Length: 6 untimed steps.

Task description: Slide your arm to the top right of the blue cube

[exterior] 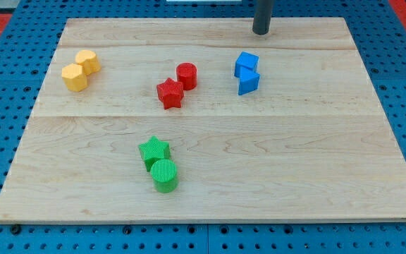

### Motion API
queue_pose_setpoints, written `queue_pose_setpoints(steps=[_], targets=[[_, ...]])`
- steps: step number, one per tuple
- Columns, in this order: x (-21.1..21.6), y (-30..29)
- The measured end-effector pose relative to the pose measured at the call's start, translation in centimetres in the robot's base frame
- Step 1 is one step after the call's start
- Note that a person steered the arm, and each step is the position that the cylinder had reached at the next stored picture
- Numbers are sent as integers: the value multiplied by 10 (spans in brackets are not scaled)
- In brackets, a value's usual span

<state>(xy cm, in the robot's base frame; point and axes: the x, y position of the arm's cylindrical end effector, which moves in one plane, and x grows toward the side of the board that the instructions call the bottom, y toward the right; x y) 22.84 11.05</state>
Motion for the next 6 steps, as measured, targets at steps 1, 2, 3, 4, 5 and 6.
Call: queue_pose_setpoints(steps=[1, 2, 3, 4, 5, 6], targets=[[0, -2], [2, 4], [18, 15], [19, 16], [19, 18], [19, 21]])
